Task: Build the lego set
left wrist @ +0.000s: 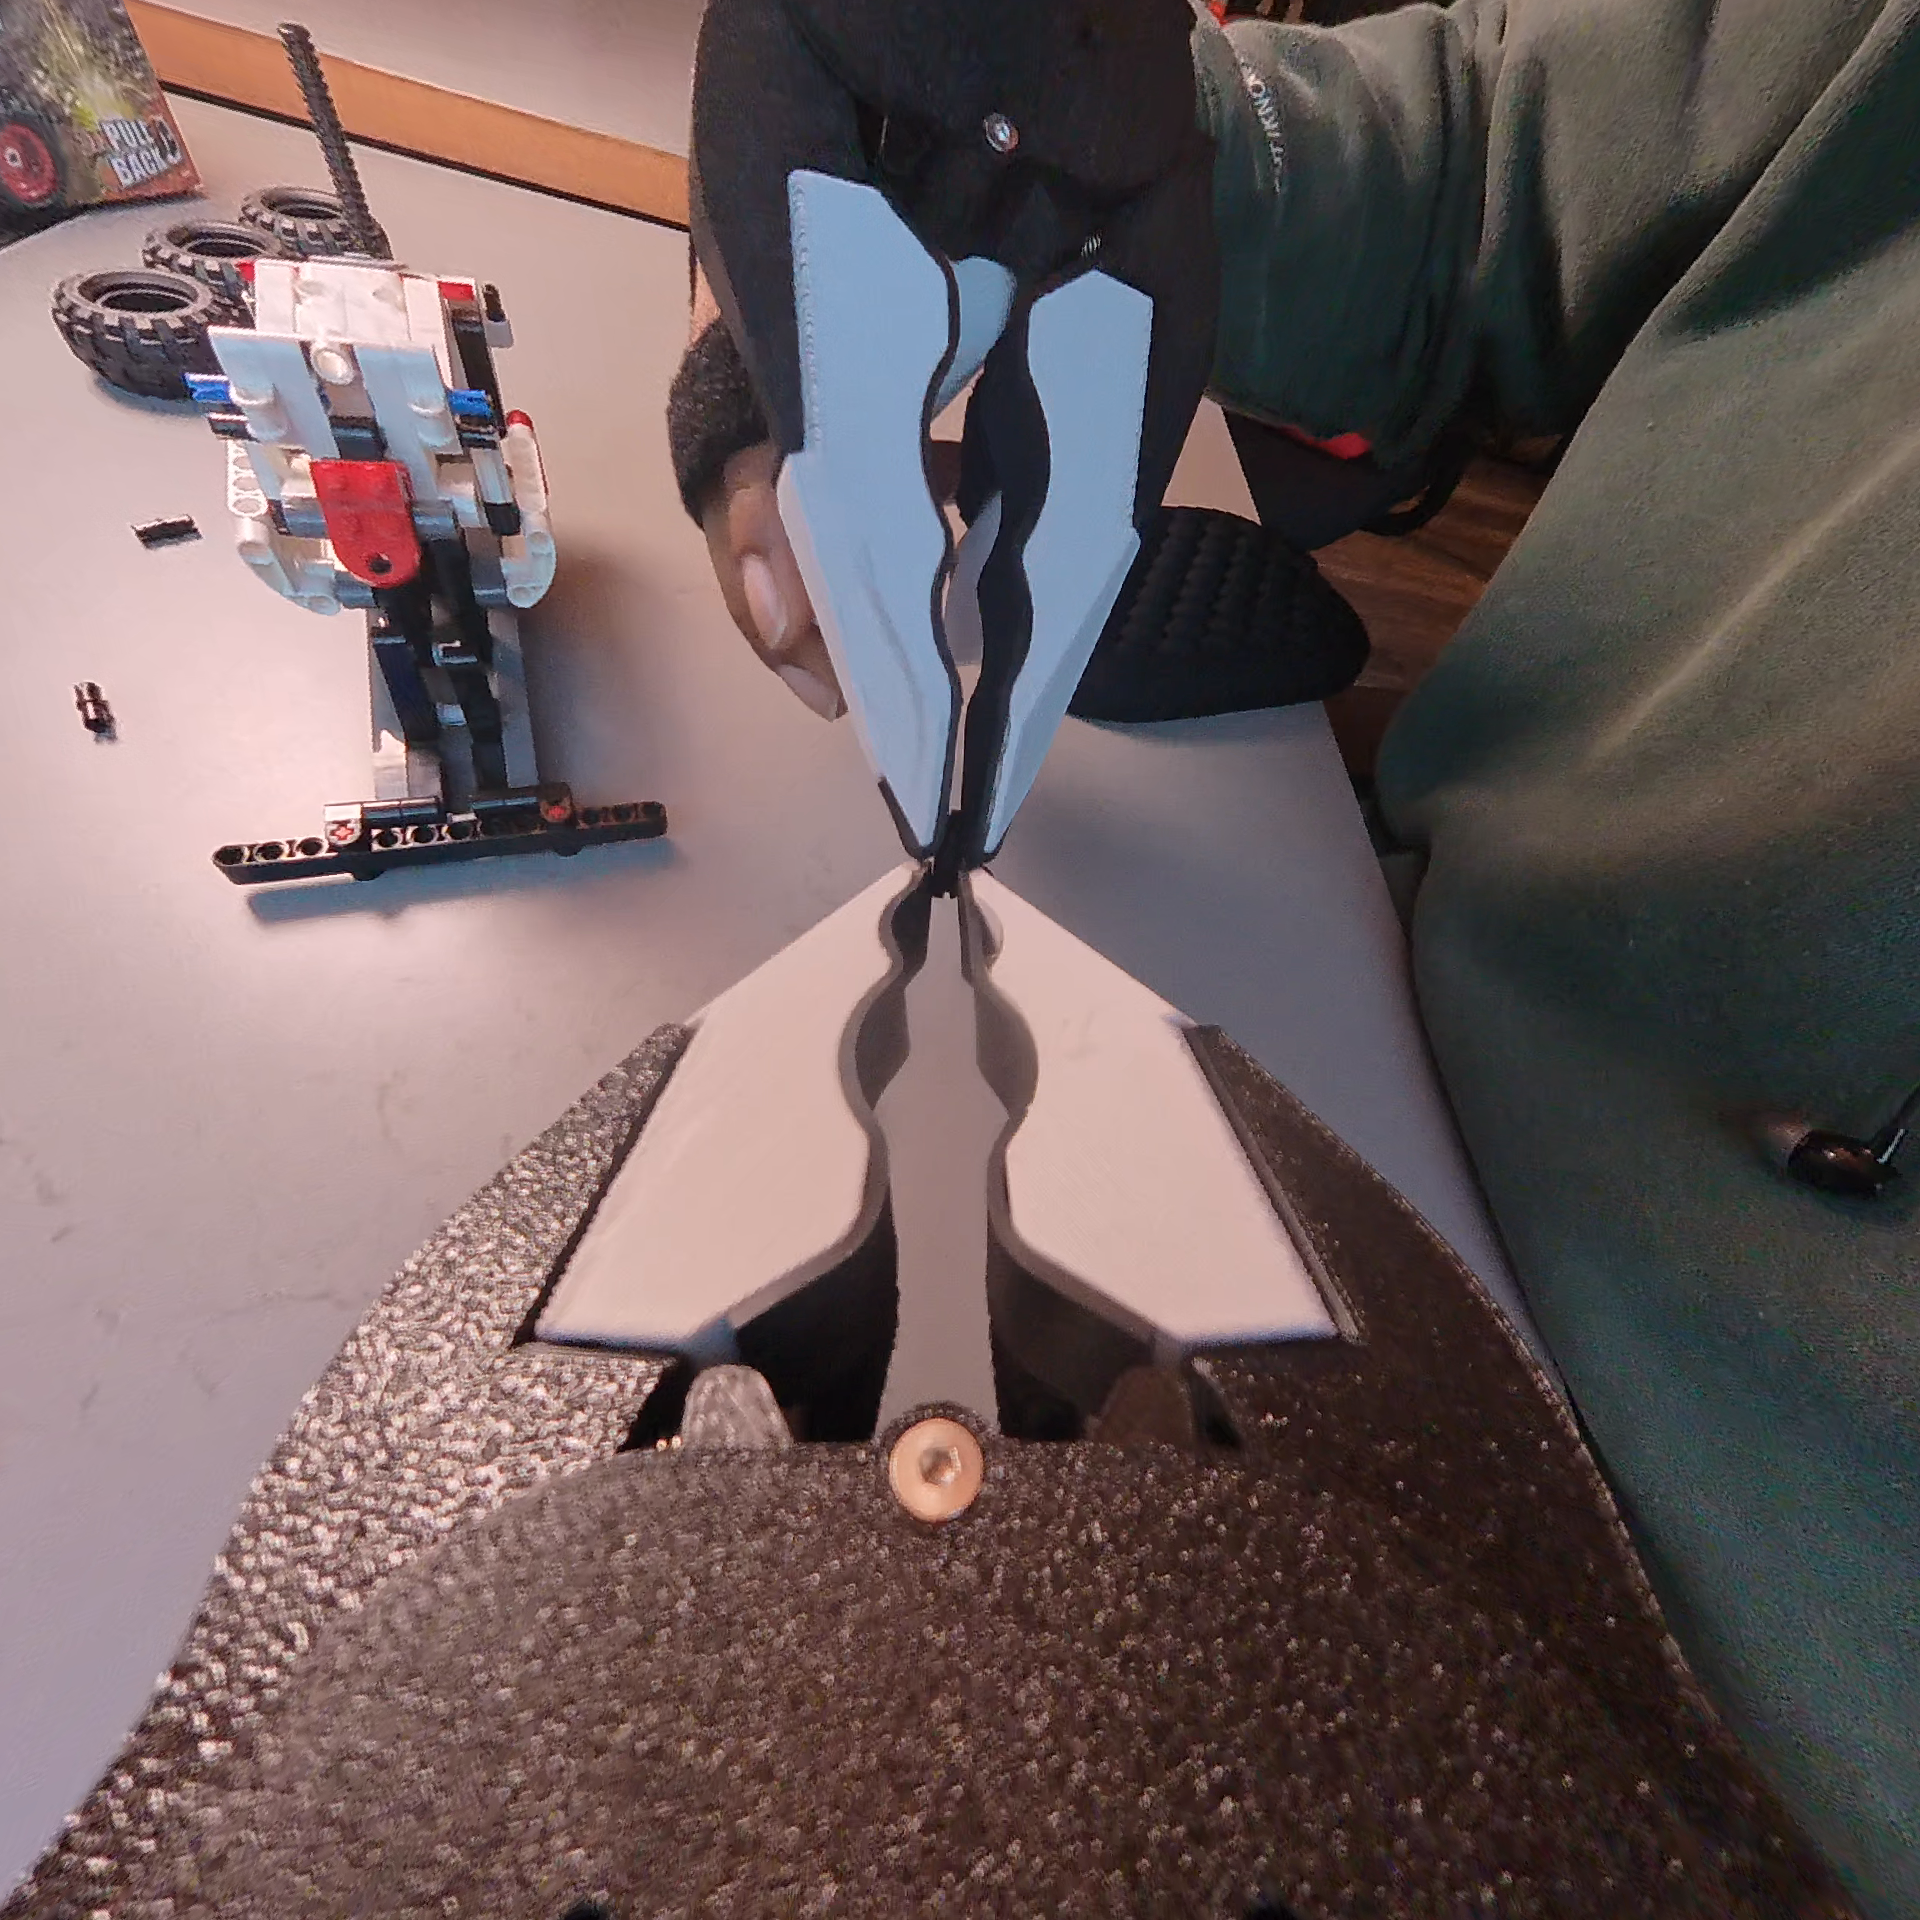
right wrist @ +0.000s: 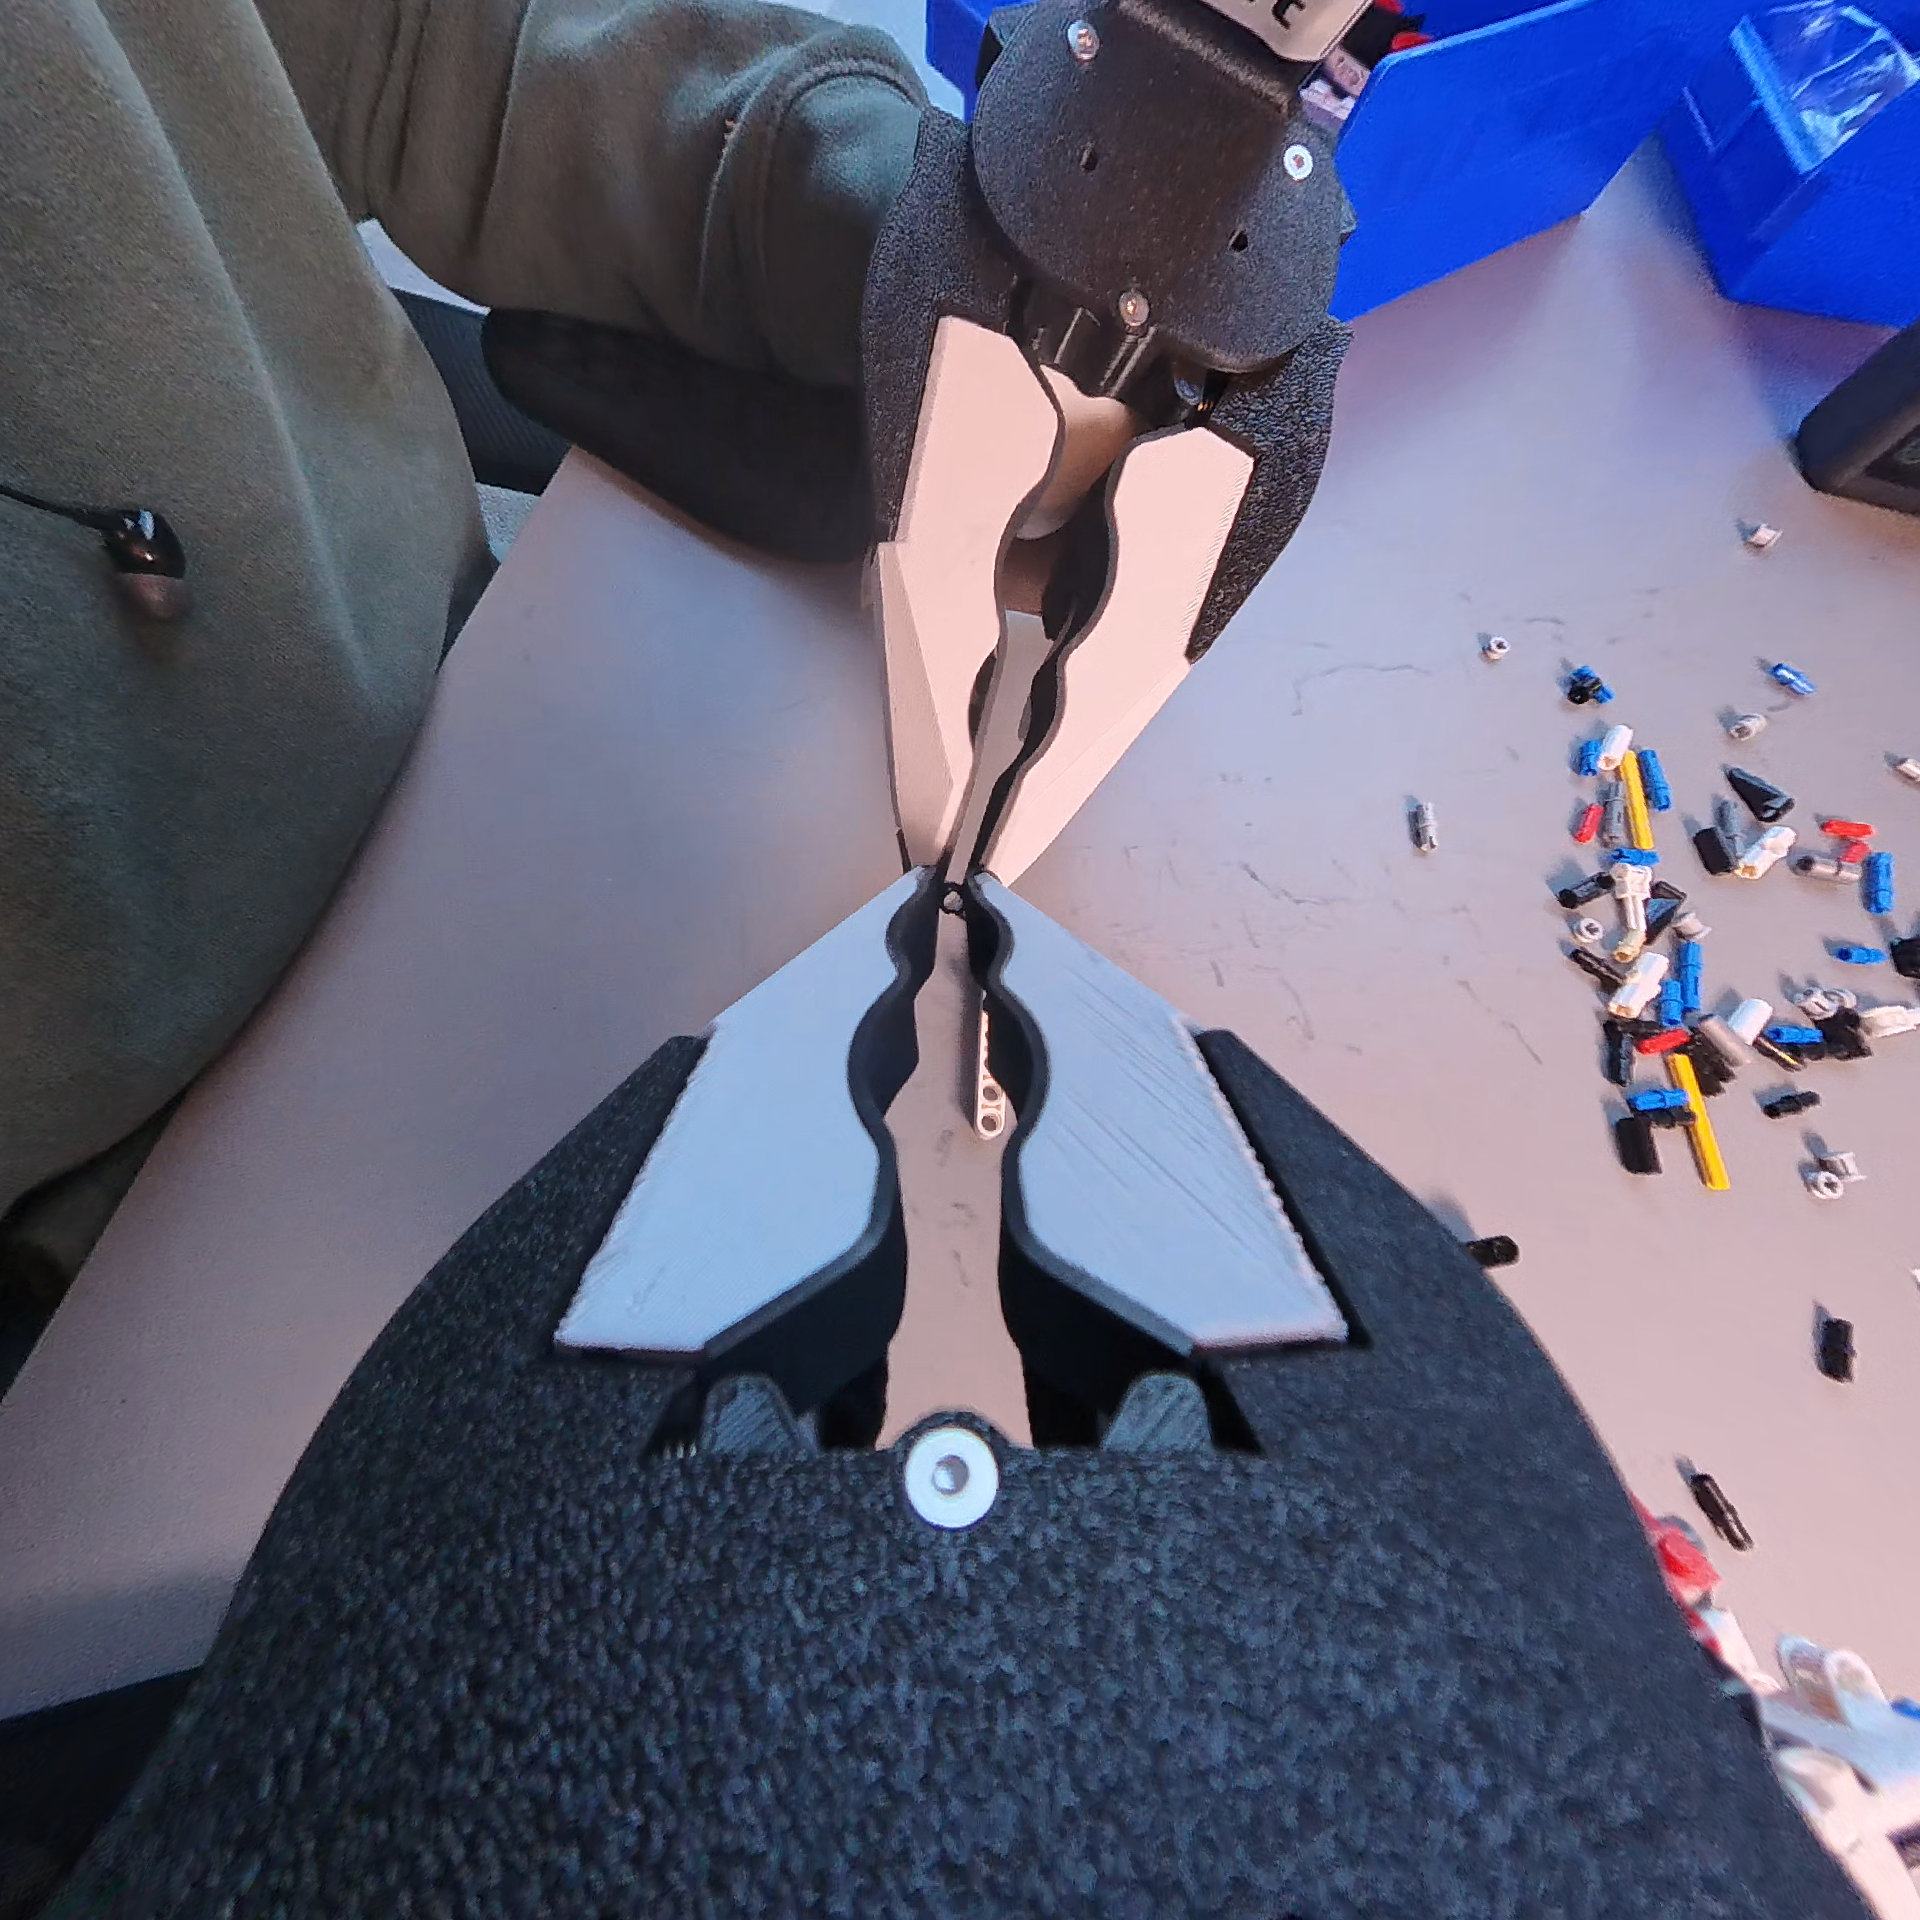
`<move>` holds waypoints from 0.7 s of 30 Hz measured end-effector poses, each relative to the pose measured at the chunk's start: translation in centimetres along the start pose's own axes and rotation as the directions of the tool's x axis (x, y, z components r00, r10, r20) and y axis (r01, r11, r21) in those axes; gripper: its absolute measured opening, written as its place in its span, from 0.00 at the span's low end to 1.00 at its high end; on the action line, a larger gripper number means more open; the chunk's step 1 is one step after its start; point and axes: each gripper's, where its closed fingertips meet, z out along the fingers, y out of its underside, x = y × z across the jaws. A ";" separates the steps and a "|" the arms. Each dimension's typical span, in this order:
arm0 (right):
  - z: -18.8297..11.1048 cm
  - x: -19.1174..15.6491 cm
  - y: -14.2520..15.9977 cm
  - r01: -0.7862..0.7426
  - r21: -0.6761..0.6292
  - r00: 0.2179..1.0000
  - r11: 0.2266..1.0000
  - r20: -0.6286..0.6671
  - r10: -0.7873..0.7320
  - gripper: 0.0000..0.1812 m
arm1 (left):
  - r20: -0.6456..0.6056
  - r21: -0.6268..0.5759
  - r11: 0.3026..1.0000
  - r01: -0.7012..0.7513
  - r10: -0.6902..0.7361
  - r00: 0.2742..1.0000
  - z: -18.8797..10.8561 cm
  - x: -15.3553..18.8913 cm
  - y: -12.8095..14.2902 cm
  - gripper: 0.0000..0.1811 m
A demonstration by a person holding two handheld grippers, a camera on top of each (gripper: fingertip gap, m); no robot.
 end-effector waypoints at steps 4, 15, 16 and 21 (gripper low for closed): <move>0.0 0.1 0.3 -0.007 -0.011 1.000 1.000 -0.014 0.007 0.02 | 0.005 0.009 1.000 -0.002 0.002 1.000 0.2 -0.2 0.1 0.02; -0.6 1.5 -0.8 -0.012 0.021 0.999 1.000 -0.051 0.013 0.03 | 0.062 0.089 0.996 -0.027 0.021 0.998 -0.8 -1.0 -1.3 0.02; -0.7 1.6 -0.8 -0.018 0.022 0.998 1.000 -0.056 0.020 0.04 | 0.069 0.095 0.995 -0.032 0.026 0.997 -0.8 -1.0 -1.4 0.02; -1.0 2.0 -1.2 -0.045 0.025 0.996 0.999 -0.081 0.047 0.03 | 0.117 0.112 0.991 -0.070 0.057 0.991 -1.1 -1.3 -1.9 0.02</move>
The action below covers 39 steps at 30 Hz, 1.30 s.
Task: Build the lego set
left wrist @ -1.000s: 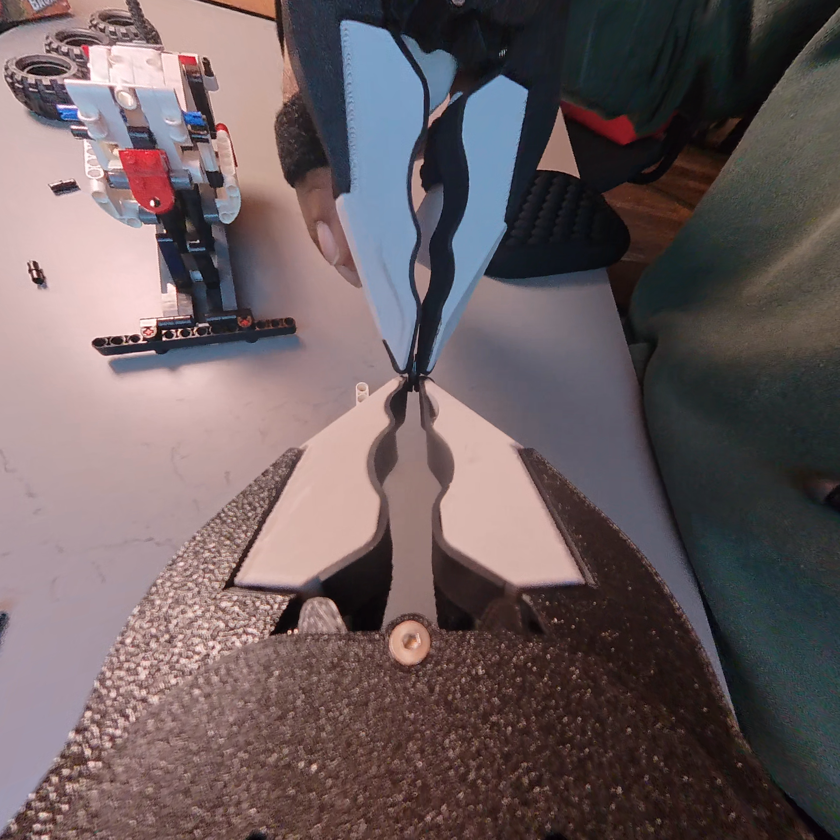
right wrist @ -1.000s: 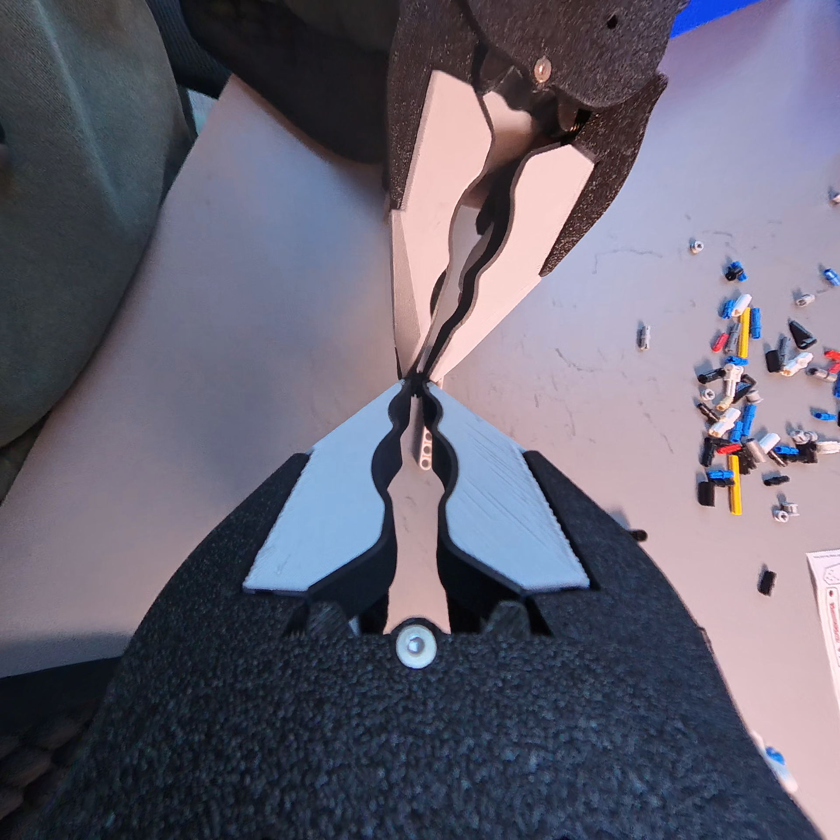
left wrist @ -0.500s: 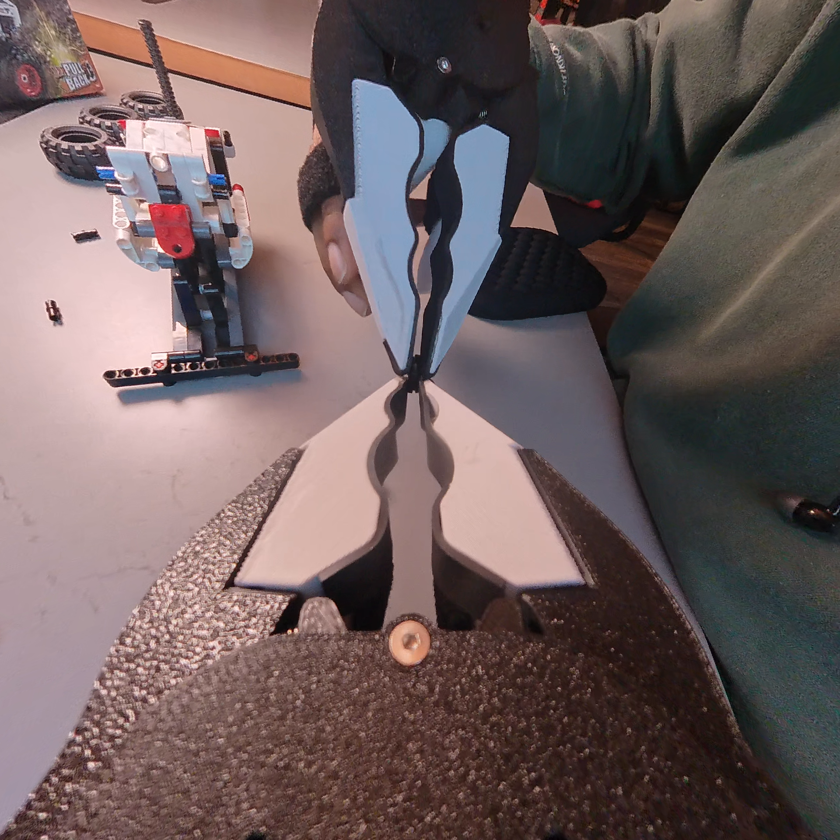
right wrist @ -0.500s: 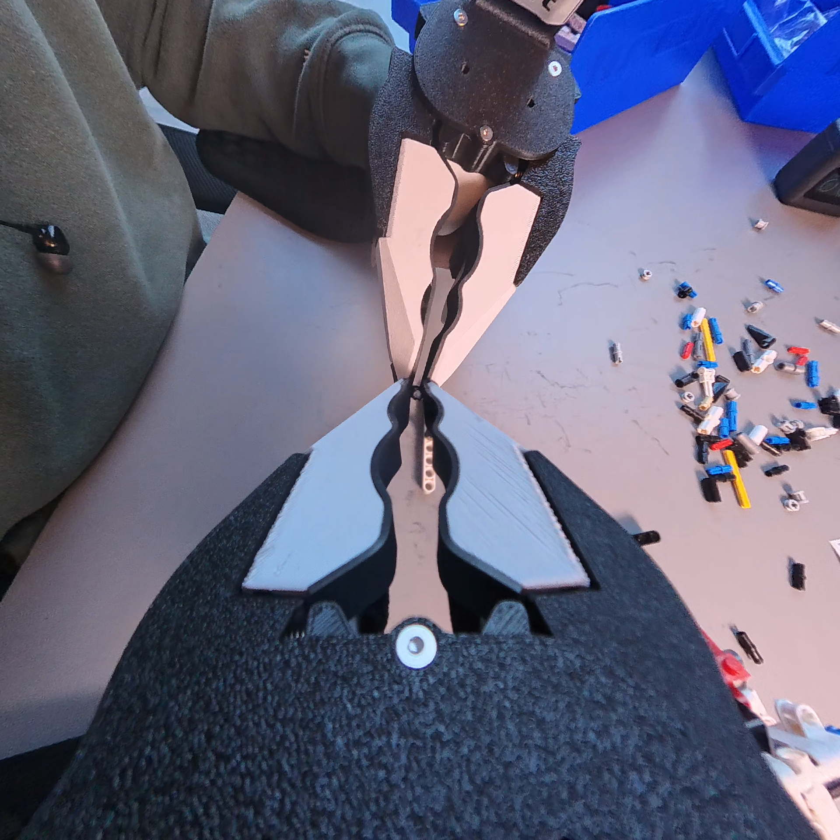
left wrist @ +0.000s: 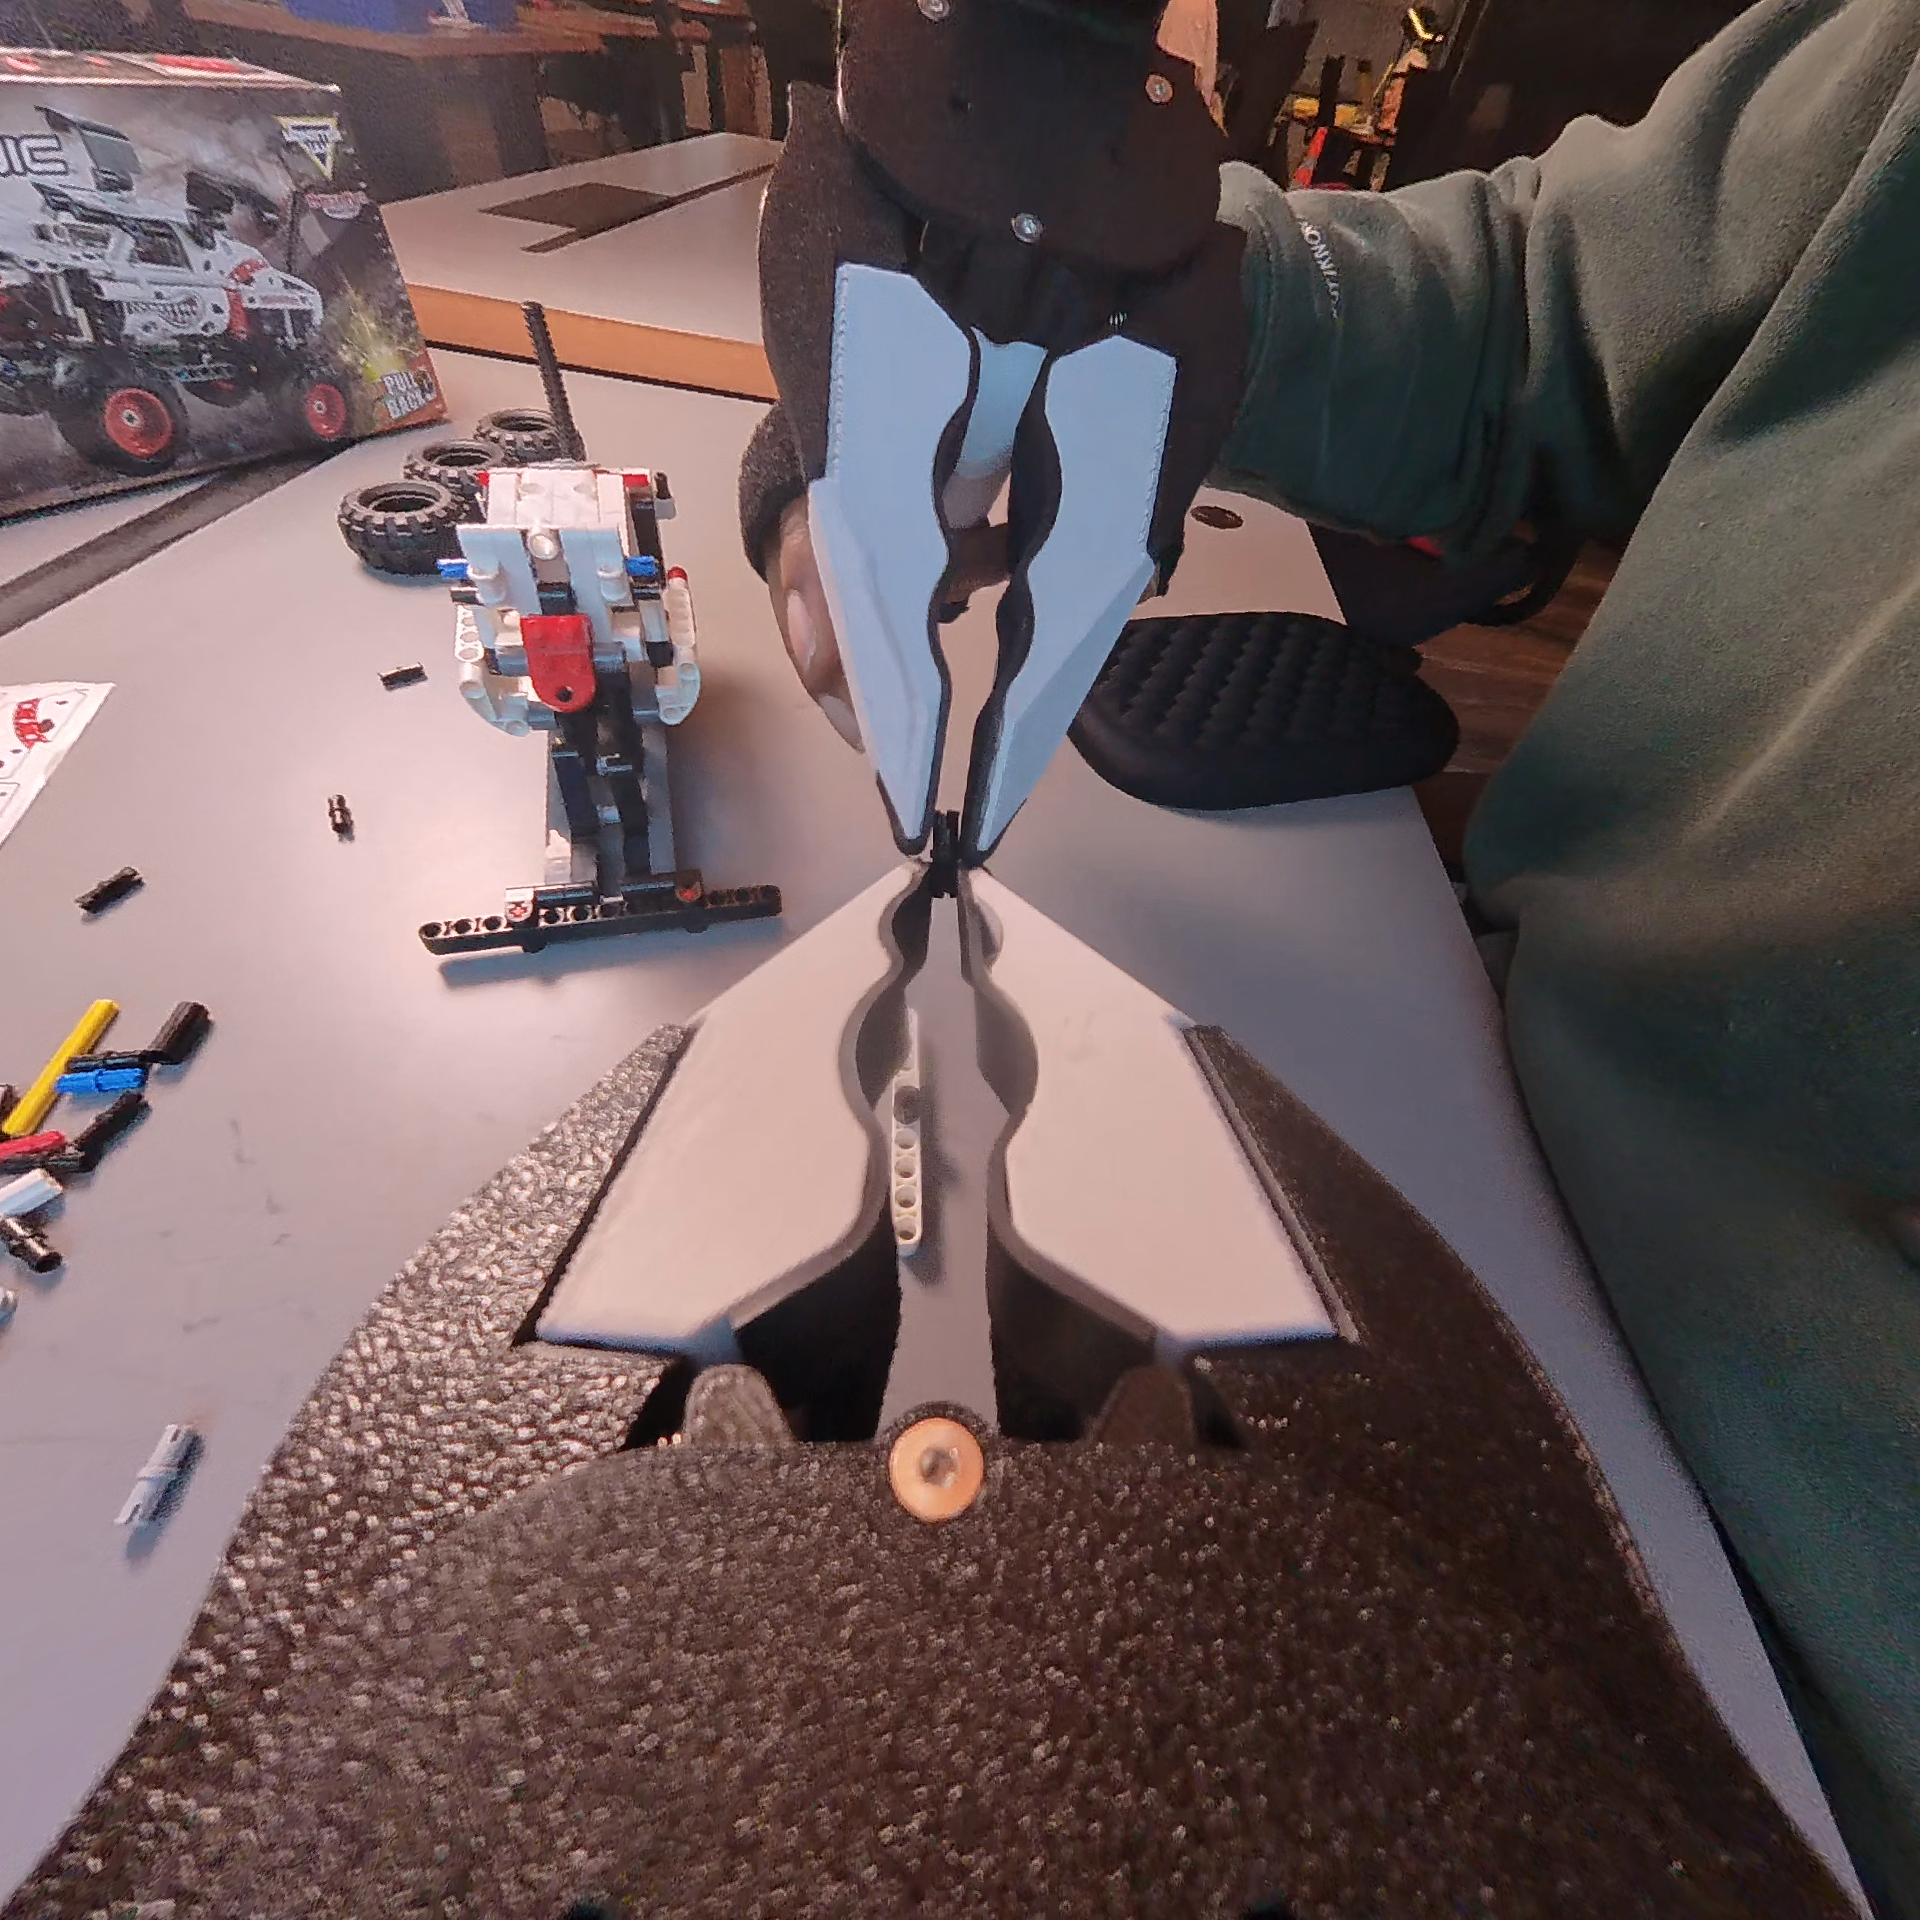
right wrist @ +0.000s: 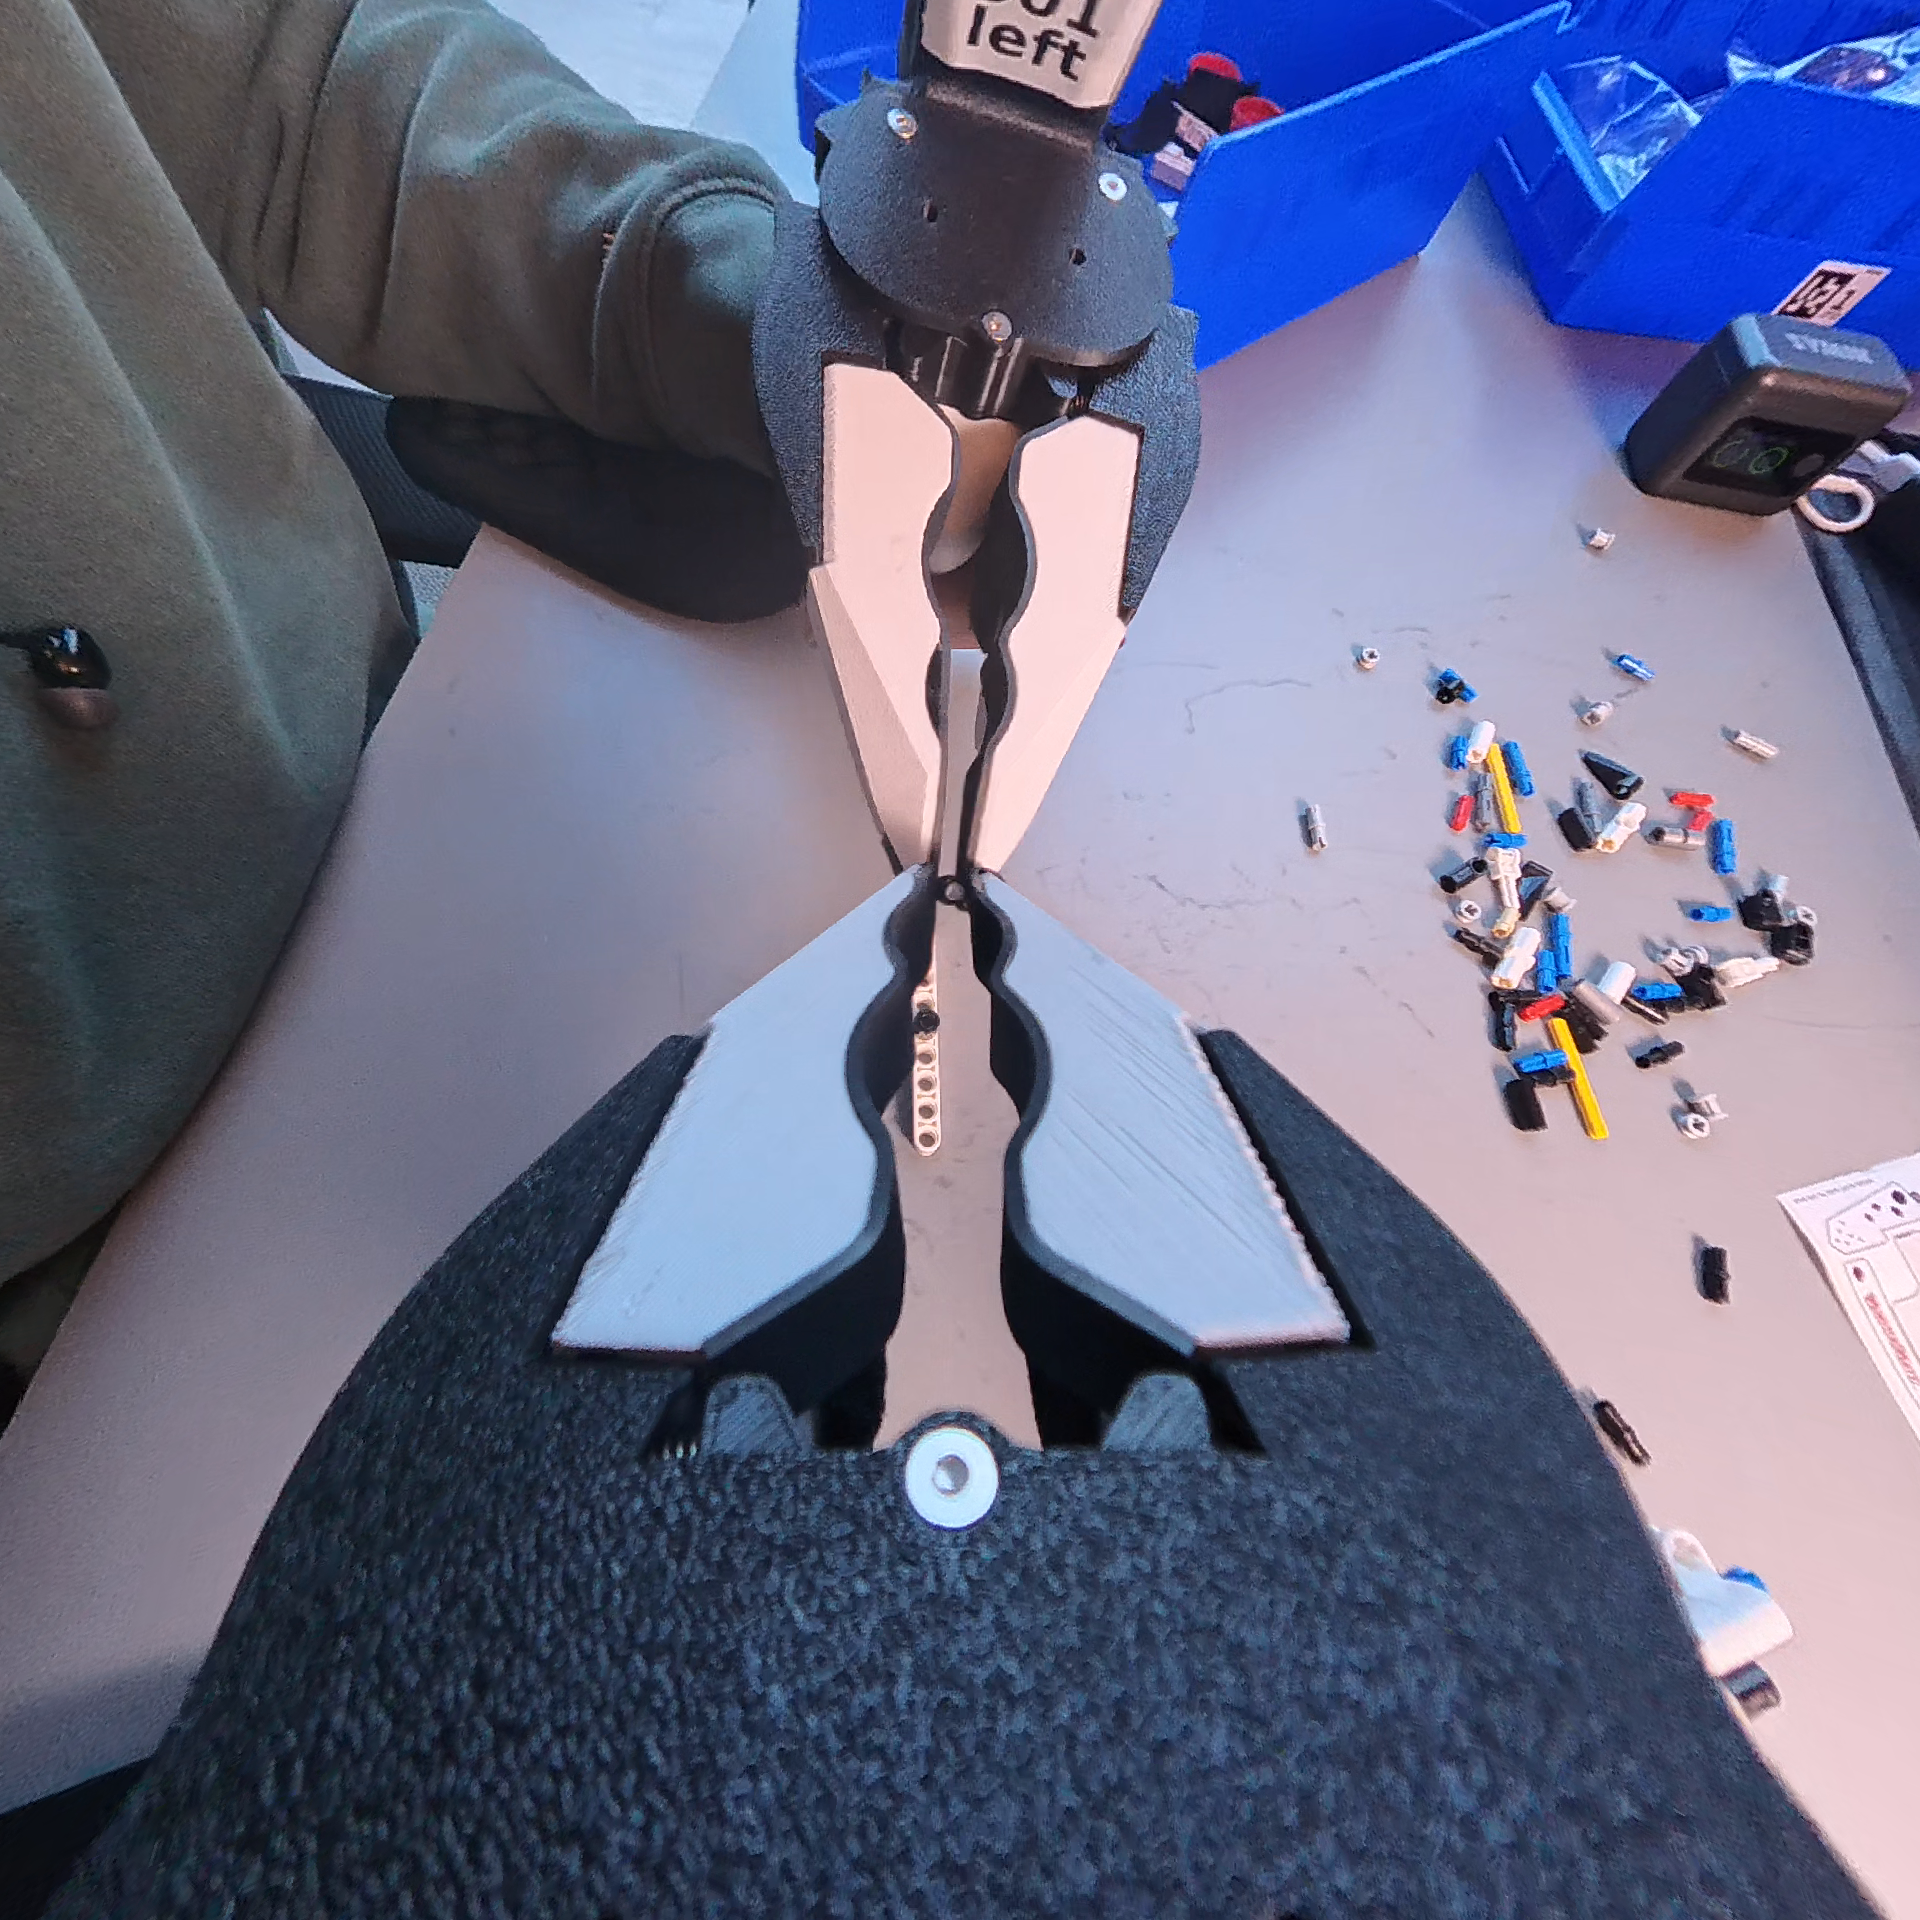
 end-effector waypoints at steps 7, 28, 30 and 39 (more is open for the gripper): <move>-0.2 0.0 0.8 0.004 -0.070 1.000 0.998 0.018 -0.003 0.02 | 0.021 -0.024 1.000 0.011 -0.011 1.000 0.4 -0.3 0.6 0.07; 1.0 1.0 8.4 0.012 -0.367 0.999 0.930 0.042 0.004 0.02 | 0.030 -0.488 0.871 -0.049 0.073 0.997 0.0 -1.6 9.7 0.10; 0.9 1.0 8.3 0.009 -0.366 0.999 0.931 0.046 0.008 0.02 | 0.037 -0.489 0.871 -0.052 0.080 0.996 0.0 -1.8 9.7 0.08; 1.0 0.6 8.6 0.006 -0.396 0.998 0.918 0.065 0.022 0.02 | 0.045 -0.512 0.856 -0.070 0.108 0.993 0.1 -1.7 9.7 0.04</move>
